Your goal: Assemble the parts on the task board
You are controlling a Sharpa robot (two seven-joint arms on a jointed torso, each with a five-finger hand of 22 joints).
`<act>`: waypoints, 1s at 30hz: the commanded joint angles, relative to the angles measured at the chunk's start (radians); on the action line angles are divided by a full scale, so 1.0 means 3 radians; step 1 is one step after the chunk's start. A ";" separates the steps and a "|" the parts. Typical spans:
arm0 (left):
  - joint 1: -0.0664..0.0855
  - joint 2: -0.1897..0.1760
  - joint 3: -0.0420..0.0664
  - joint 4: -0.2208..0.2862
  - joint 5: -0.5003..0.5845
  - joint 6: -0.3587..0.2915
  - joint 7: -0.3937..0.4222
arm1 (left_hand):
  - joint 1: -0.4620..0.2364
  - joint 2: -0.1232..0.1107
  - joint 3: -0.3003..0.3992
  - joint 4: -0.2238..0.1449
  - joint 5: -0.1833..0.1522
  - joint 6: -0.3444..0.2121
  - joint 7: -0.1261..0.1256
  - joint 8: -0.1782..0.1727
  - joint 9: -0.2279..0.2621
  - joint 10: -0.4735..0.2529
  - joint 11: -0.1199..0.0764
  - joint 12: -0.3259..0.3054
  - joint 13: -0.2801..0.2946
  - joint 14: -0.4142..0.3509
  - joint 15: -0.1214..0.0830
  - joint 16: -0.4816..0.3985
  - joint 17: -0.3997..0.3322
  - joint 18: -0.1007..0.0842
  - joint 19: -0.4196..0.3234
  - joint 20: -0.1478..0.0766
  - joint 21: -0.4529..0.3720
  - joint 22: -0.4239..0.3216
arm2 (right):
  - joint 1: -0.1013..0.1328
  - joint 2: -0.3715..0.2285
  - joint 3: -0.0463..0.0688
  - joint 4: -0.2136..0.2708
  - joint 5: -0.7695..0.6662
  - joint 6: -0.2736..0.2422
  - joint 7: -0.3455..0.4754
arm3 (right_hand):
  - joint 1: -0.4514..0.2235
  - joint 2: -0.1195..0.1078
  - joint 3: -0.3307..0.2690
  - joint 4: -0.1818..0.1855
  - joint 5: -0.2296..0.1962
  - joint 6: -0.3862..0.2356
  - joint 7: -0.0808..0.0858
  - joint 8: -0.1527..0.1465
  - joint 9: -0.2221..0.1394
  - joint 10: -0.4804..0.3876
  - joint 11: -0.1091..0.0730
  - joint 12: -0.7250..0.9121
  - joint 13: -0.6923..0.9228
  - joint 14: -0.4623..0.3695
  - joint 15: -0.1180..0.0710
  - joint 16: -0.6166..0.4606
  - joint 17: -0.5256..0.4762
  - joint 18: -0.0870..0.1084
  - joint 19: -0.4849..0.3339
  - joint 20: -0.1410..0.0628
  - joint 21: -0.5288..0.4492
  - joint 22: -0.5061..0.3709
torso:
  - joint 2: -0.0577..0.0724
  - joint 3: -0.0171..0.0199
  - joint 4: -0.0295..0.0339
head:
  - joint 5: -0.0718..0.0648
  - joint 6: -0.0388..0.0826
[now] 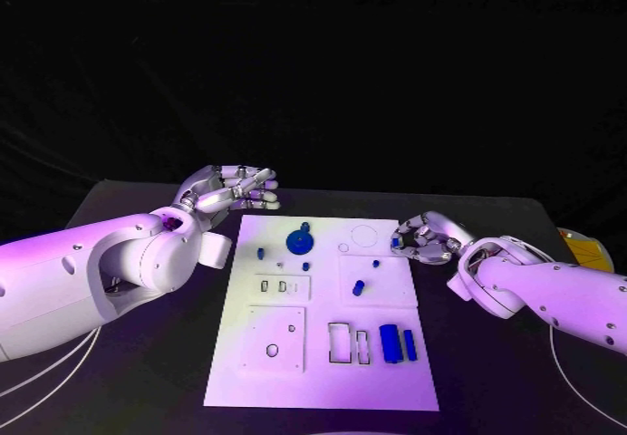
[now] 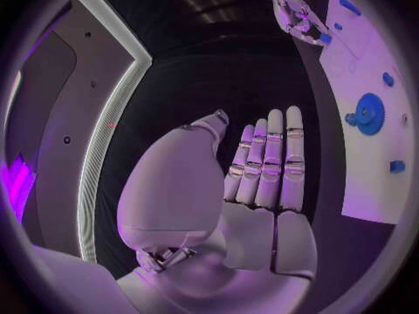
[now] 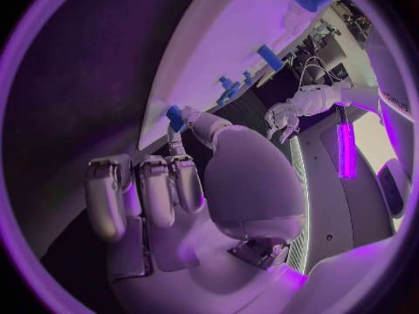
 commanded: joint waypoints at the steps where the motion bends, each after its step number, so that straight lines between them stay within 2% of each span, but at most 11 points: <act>1: 0.0001 0.0007 0.0002 0.0003 -0.0002 0.0053 0.0013 | 0.0009 0.0017 0.0003 -0.0012 -0.0016 -0.0003 0.0000 0.0005 0.0002 0.0006 0.0017 0.0000 0.0000 -0.0025 -0.0002 0.0015 0.0004 0.0041 -0.0024 -0.0008 0.0013 -0.0004 | -0.0003 0.0003 -0.0001 0.0013 -0.0026 -0.0190 0.0026 | 0.0016 0.0069 0.0023 0.0002 -0.0008 0.0069 -0.0046 0.0033 0.0043 0.0062 -0.0031 0.0019 0.0502 0.0321 -0.0024 0.0020 0.0758 -0.0042 0.0274 -0.0026 0.0016 0.0792 | 0.0000 -0.0001 0.0001 | -0.0006 0.0000; 6: 0.0001 0.0004 0.0002 0.0002 -0.0002 0.0051 0.0013 | 0.0009 0.0017 0.0003 -0.0012 -0.0016 -0.0003 0.0000 0.0005 0.0002 0.0006 0.0017 0.0000 0.0000 -0.0025 -0.0002 0.0015 0.0004 0.0041 -0.0024 -0.0008 0.0013 -0.0004 | -0.0001 -0.0019 0.0000 0.0059 -0.0052 -0.0302 0.0004 | 0.0013 0.0072 0.0024 0.0000 -0.0008 0.0072 -0.0050 0.0039 0.0046 0.0065 -0.0035 0.0021 0.0505 0.0321 -0.0029 0.0020 0.0758 -0.0044 0.0281 -0.0031 0.0024 0.0799 | -0.0005 -0.0001 0.0002 | 0.0012 -0.0009; 10: 0.0001 0.0002 0.0002 -0.0002 -0.0002 0.0049 0.0013 | 0.0009 0.0017 0.0003 -0.0012 -0.0016 -0.0003 0.0000 0.0005 0.0002 0.0006 0.0017 0.0000 0.0000 -0.0025 -0.0002 0.0015 0.0004 0.0041 -0.0024 -0.0008 0.0013 -0.0004 | 0.0034 -0.0065 0.0000 0.0185 -0.0106 -0.0346 -0.0046 | 0.0005 0.0068 0.0021 0.0001 -0.0008 0.0066 -0.0049 0.0039 0.0046 0.0061 -0.0036 0.0016 0.0499 0.0320 -0.0031 0.0019 0.0751 -0.0048 0.0289 -0.0034 0.0033 0.0808 | -0.0011 0.0001 -0.0002 | 0.0010 -0.0017; 13: 0.0001 0.0003 0.0002 -0.0006 -0.0002 0.0046 0.0012 | 0.0009 0.0017 0.0003 -0.0012 -0.0016 -0.0003 0.0000 0.0005 0.0002 0.0006 0.0017 0.0000 0.0000 -0.0025 -0.0002 0.0015 0.0004 0.0041 -0.0024 -0.0008 0.0013 -0.0004 | 0.0086 -0.0099 0.0001 0.0340 -0.0216 -0.0373 -0.0127 | -0.0015 0.0072 0.0018 0.0011 -0.0009 0.0066 -0.0051 0.0045 0.0049 0.0064 -0.0038 0.0018 0.0501 0.0320 -0.0034 0.0019 0.0752 -0.0051 0.0297 -0.0038 0.0041 0.0816 | -0.0012 0.0002 -0.0007 | 0.0019 -0.0009; 16: 0.0001 0.0009 0.0002 -0.0013 -0.0002 0.0053 0.0013 | 0.0009 0.0017 0.0003 -0.0012 -0.0016 -0.0003 0.0000 0.0005 0.0002 0.0006 0.0017 0.0000 0.0000 -0.0025 -0.0002 0.0015 0.0004 0.0041 -0.0024 -0.0008 0.0013 -0.0004 | 0.0134 -0.0106 0.0001 0.0512 -0.0369 -0.0410 -0.0227 | -0.0043 0.0078 0.0012 0.0026 -0.0013 0.0064 -0.0055 0.0051 0.0052 0.0062 -0.0042 0.0014 0.0498 0.0320 -0.0038 0.0019 0.0751 -0.0056 0.0310 -0.0044 0.0057 0.0830 | -0.0015 -0.0003 -0.0007 | 0.0019 -0.0006; 18: 0.0001 0.0014 0.0002 -0.0022 -0.0002 0.0060 0.0013 | 0.0009 0.0017 0.0003 -0.0012 -0.0016 -0.0003 0.0000 0.0005 0.0002 0.0006 0.0017 0.0000 0.0000 -0.0025 -0.0002 0.0015 0.0004 0.0041 -0.0024 -0.0008 0.0013 -0.0004 | 0.0152 -0.0089 0.0001 0.0602 -0.0452 -0.0426 -0.0285 | -0.0046 0.0079 0.0012 0.0027 -0.0013 0.0063 -0.0056 0.0052 0.0053 0.0059 -0.0042 0.0012 0.0494 0.0320 -0.0038 0.0019 0.0751 -0.0061 0.0323 -0.0044 0.0071 0.0844 | -0.0023 -0.0002 -0.0009 | 0.0022 -0.0015; 20: 0.0001 0.0021 0.0002 -0.0037 -0.0002 0.0064 0.0016 | 0.0009 0.0020 0.0004 -0.0009 -0.0016 -0.0009 0.0004 0.0002 0.0000 0.0001 0.0020 -0.0004 -0.0001 -0.0029 0.0001 0.0014 0.0009 0.0040 -0.0027 -0.0007 0.0014 -0.0005 | 0.0169 -0.0036 0.0001 0.0717 -0.0547 -0.0438 -0.0371 | -0.0050 0.0085 0.0015 0.0031 -0.0005 0.0061 -0.0058 0.0054 0.0054 0.0058 -0.0044 0.0009 0.0492 0.0319 -0.0040 0.0017 0.0746 -0.0063 0.0326 -0.0046 0.0075 0.0847 | -0.0026 -0.0001 -0.0009 | 0.0032 -0.0015; 23: 0.0000 0.0025 0.0002 -0.0048 -0.0002 0.0068 0.0017 | 0.0009 0.0020 0.0004 -0.0009 -0.0016 -0.0009 0.0004 0.0002 0.0000 0.0001 0.0020 -0.0004 -0.0001 -0.0029 0.0001 0.0014 0.0009 0.0040 -0.0027 -0.0007 0.0014 -0.0005 | 0.0177 0.0057 -0.0002 0.0805 -0.0604 -0.0421 -0.0449 | -0.0054 0.0090 0.0018 0.0033 0.0002 0.0060 -0.0060 0.0056 0.0055 0.0055 -0.0046 0.0006 0.0488 0.0318 -0.0042 0.0016 0.0742 -0.0062 0.0326 -0.0048 0.0074 0.0847 | -0.0029 0.0002 -0.0010 | 0.0060 -0.0022; 30: 0.0000 0.0046 0.0002 -0.0060 -0.0002 0.0079 0.0018 | 0.0009 0.0021 0.0004 -0.0009 -0.0016 -0.0009 0.0003 0.0002 0.0000 0.0002 0.0020 -0.0004 -0.0001 -0.0030 0.0002 0.0014 0.0009 0.0039 -0.0027 -0.0007 0.0014 -0.0005 | 0.0166 0.0351 -0.0016 0.0874 -0.0713 -0.0323 -0.0526 | -0.0061 0.0093 0.0019 0.0036 0.0012 0.0057 -0.0060 0.0057 0.0056 0.0053 -0.0047 0.0003 0.0485 0.0315 -0.0044 0.0013 0.0729 -0.0054 0.0305 -0.0050 0.0051 0.0825 | -0.0031 -0.0003 -0.0008 | 0.0097 -0.0028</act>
